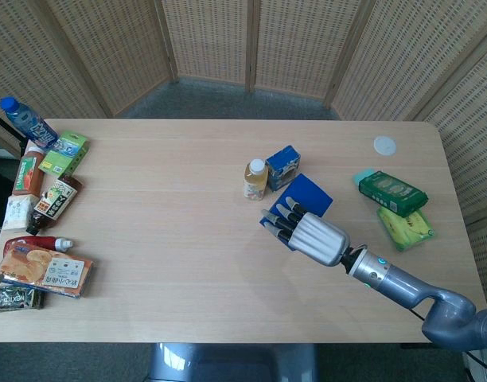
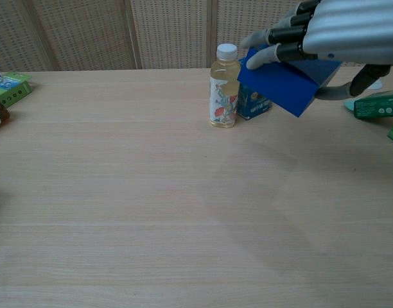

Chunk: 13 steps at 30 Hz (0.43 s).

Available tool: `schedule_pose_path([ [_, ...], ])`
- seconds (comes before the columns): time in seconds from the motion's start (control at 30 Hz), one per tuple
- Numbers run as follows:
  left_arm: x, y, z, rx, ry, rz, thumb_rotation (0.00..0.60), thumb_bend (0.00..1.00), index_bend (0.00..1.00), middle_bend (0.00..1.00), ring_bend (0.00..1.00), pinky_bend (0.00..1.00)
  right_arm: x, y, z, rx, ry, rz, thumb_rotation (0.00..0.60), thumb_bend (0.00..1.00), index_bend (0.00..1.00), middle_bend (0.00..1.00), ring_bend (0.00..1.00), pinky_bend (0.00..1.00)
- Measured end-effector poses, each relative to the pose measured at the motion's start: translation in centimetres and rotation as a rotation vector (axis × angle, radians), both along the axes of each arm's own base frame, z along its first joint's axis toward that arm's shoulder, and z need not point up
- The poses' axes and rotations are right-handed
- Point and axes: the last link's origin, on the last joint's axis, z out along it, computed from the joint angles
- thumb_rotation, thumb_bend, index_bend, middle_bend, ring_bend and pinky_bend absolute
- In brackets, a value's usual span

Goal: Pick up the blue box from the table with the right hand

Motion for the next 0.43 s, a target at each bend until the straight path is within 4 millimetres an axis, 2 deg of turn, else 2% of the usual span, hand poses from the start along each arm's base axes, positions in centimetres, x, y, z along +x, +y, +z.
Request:
schedule_pose_path([
  [0.23, 0.2, 0.1, -0.3, -0.009, 0.002, -0.007, 0.6, 0.0, 0.0, 0.0, 0.0, 0.0, 3.0, 1.6, 1.8, 0.0, -0.043, 0.054, 0.6, 0.62, 0.67, 0.51, 0.16, 0.2],
  [0.43, 0.1, 0.2, -0.4, -0.014, 0.006, -0.004, 0.6, 0.0, 0.0, 0.0, 0.0, 0.0, 4.2, 2.2, 1.9, 0.0, -0.038, 0.092, 0.6, 0.62, 0.67, 0.51, 0.16, 0.2],
])
